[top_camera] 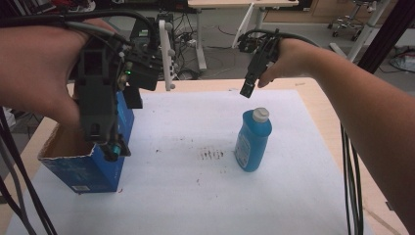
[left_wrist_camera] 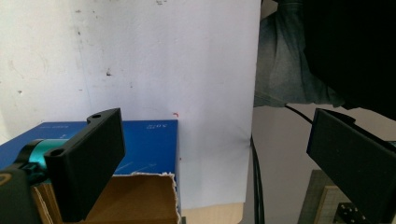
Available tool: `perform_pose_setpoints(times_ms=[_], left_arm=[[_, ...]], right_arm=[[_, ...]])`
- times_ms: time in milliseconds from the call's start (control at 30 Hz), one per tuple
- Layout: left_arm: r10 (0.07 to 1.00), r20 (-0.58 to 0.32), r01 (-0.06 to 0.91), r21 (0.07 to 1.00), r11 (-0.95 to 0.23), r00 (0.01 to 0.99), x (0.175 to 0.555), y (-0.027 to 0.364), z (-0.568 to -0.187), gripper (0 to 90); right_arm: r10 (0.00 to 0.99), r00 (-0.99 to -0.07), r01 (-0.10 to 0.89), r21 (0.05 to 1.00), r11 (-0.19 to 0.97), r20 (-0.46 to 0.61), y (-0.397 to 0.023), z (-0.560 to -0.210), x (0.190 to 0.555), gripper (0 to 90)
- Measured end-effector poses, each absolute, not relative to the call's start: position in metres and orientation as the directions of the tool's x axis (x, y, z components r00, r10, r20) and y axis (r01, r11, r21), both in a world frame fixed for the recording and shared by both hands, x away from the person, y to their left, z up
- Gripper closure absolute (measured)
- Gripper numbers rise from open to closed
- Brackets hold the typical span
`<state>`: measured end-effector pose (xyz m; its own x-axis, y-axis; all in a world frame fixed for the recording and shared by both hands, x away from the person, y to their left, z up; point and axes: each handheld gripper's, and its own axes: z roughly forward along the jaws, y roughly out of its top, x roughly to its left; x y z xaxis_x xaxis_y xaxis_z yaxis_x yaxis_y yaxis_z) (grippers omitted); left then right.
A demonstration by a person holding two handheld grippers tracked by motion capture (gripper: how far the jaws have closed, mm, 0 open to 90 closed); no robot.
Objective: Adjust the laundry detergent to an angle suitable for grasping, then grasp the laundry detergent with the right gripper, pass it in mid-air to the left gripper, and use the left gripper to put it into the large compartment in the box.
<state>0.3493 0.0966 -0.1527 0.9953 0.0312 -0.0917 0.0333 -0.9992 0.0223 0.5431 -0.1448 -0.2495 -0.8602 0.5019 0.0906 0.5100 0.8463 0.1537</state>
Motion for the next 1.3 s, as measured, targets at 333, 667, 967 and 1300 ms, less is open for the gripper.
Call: perform_pose_setpoints(times_ms=[333, 667, 967, 1300], left_arm=[[0.053, -0.1, 0.056, 0.029, -0.998, 0.994, 0.352, 0.097, -0.158, 4.4], [0.062, -0.097, 0.064, 0.02, -0.998, 0.993, 0.349, 0.095, -0.159, 4.4], [0.059, -0.094, 0.061, 0.015, -0.998, 0.994, 0.348, 0.091, -0.159, 4.4], [0.048, -0.089, 0.05, 0.015, -0.999, 0.995, 0.347, 0.089, -0.159, 4.4]], right_arm=[[0.499, -0.862, 0.507, 0.148, 0.849, 0.089, -0.146, -0.25, 0.542, 2.4], [0.498, -0.864, 0.504, 0.17, 0.847, 0.08, -0.148, -0.246, 0.54, 2.4], [0.495, -0.865, 0.501, 0.165, 0.85, 0.076, -0.147, -0.246, 0.539, 2.4], [0.492, -0.867, 0.498, 0.208, 0.842, 0.08, -0.151, -0.244, 0.532, 2.4]])
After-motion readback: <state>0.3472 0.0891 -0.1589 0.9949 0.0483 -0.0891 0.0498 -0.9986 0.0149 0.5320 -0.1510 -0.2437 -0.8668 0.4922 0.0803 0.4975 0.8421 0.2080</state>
